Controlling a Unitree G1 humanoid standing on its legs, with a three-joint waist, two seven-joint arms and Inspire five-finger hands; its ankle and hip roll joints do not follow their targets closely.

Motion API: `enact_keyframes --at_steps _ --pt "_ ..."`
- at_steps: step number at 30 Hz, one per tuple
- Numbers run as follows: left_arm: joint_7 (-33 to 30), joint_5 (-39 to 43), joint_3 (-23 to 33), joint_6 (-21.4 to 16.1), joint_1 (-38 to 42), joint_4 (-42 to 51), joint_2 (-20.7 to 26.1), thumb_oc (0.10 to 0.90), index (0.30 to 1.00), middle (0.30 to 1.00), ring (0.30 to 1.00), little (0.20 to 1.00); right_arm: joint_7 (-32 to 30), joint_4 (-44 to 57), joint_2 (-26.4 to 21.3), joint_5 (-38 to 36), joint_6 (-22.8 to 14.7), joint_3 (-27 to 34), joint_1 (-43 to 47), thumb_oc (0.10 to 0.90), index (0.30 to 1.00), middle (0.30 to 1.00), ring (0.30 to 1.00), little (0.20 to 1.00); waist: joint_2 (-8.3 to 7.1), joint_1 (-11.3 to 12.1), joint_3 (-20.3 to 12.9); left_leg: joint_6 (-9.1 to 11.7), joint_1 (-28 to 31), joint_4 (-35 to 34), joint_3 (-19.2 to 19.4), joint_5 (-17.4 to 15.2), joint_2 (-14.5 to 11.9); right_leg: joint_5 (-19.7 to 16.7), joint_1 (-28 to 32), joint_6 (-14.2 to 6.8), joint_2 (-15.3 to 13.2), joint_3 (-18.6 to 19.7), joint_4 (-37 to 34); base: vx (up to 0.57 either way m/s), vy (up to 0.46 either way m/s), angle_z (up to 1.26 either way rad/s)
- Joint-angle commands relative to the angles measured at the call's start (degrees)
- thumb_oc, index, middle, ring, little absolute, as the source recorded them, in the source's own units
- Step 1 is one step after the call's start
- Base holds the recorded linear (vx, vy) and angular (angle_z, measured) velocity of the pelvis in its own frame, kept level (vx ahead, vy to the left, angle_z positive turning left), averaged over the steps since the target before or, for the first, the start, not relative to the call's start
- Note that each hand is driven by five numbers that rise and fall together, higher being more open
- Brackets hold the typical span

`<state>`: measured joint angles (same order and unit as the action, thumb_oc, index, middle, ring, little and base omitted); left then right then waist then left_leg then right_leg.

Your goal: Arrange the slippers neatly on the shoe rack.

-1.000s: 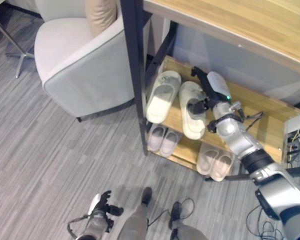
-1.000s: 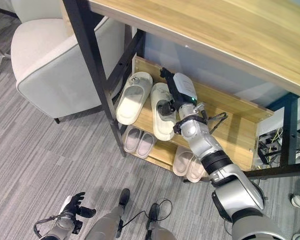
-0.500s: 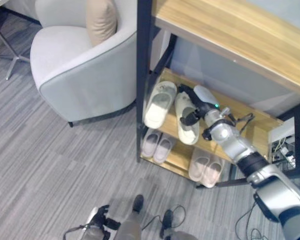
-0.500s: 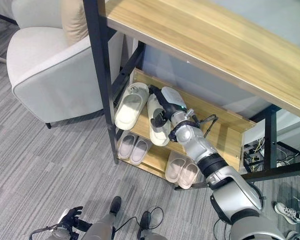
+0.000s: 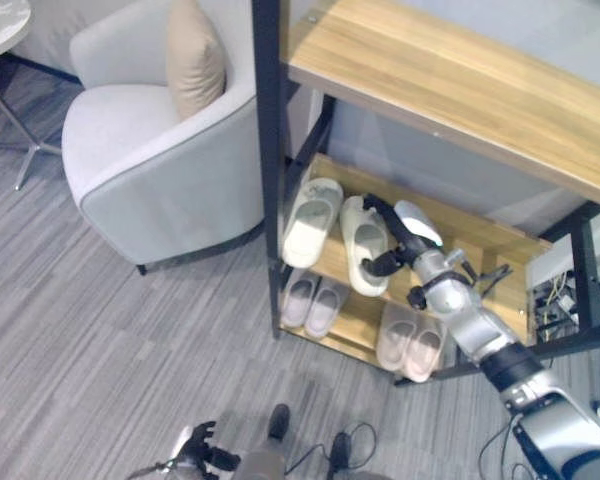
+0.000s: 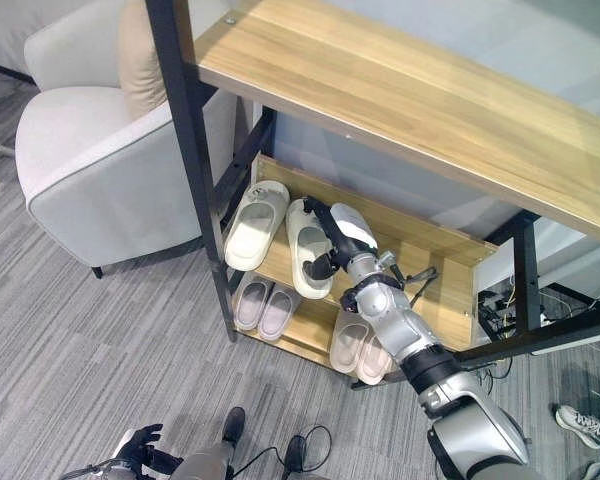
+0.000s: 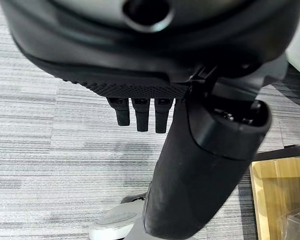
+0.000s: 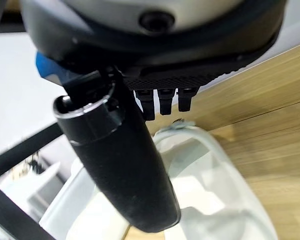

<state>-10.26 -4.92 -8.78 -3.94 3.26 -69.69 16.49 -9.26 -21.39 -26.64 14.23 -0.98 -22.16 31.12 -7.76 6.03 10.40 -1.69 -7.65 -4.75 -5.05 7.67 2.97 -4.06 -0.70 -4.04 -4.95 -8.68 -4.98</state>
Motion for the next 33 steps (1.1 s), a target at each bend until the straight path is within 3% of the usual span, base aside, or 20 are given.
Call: enact_keyframes --at_steps 1,6,14,33 --pt "-0.16 -1.23 -1.57 -0.63 0.41 -3.53 0.54 0.8 0.9 0.9 0.9 0.9 -4.6 3.22 -1.51 -2.74 -5.0 4.51 1.55 0.8 0.9 0.9 0.9 0.9 -0.18 0.44 -6.03 0.37 6.36 -0.25 2.14 -10.43 -1.59 2.8 -2.1 -2.45 -1.92 0.44 2.16 0.03 0.001 -0.03" --pt "0.03 -1.84 -0.81 -0.59 -0.63 -3.85 0.05 0.8 0.9 0.9 0.9 0.9 -4.63 5.21 -1.27 -4.31 -6.14 7.85 -5.54 0.8 0.9 0.9 0.9 0.9 0.42 -0.23 -7.14 0.41 7.53 -0.25 2.45 -10.97 -1.72 2.97 -1.07 -2.46 -1.82 0.65 1.75 0.02 -0.011 -0.01" --pt "0.9 -2.41 -0.21 -0.57 -1.94 -4.38 -0.65 0.8 0.9 0.9 0.9 0.9 -1.38 4.42 -1.0 -3.43 -6.01 6.99 -11.35 0.8 0.9 0.9 0.9 0.9 0.95 -0.82 -7.96 0.55 8.54 -0.25 2.55 -11.27 -1.87 3.21 -0.18 -2.42 -1.81 0.52 1.56 0.01 -0.004 -0.03" --pt "1.05 -2.54 -1.28 -0.78 -1.96 -4.17 -1.08 0.8 0.9 0.9 0.9 0.9 3.12 -1.7 5.49 -9.68 -6.58 0.62 -11.67 0.8 0.9 0.9 0.9 0.9 1.52 -0.43 -7.88 0.47 8.51 -0.25 2.56 -10.98 -1.62 2.85 -0.04 -2.35 -1.91 0.51 1.41 0.0 0.0 0.0"
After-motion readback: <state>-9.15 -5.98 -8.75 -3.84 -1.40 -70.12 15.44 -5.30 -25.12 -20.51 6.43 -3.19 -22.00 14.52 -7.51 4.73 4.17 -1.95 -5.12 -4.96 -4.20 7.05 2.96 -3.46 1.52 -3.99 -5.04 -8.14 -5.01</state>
